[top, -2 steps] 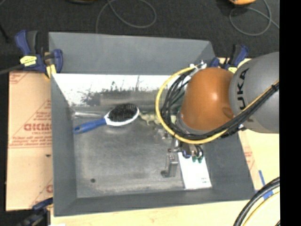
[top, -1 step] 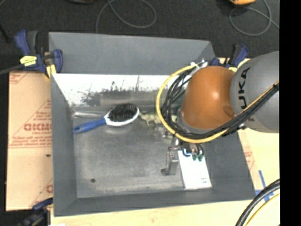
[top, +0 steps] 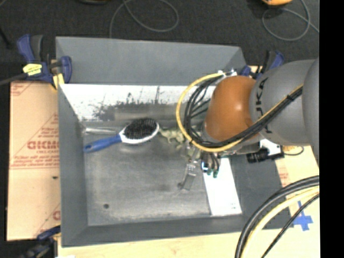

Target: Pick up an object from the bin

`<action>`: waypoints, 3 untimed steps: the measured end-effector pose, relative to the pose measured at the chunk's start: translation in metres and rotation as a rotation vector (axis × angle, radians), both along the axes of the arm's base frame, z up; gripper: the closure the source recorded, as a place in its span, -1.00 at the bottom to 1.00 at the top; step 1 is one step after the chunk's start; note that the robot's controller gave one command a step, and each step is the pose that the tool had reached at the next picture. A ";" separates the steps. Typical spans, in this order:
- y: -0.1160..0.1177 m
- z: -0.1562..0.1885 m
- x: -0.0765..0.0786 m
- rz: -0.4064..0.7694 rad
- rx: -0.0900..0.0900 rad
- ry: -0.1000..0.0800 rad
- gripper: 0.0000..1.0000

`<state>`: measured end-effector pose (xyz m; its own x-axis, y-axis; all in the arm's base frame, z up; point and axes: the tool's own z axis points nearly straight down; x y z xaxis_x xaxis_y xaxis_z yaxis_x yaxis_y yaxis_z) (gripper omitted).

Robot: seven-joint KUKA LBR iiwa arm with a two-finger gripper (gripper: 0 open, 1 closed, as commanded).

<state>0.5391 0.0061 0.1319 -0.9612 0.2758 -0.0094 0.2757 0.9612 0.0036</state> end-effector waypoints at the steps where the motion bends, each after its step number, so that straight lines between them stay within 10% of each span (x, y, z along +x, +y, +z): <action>1: -0.026 -0.014 -0.005 -0.085 -0.001 0.012 -1.00; 2: -0.048 -0.014 0.022 0.199 -0.004 0.006 -1.00; 3: -0.079 -0.048 0.068 -0.137 0.000 0.002 -1.00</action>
Offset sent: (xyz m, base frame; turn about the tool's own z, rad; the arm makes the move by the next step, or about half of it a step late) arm 0.0784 -0.0842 -0.0205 0.4459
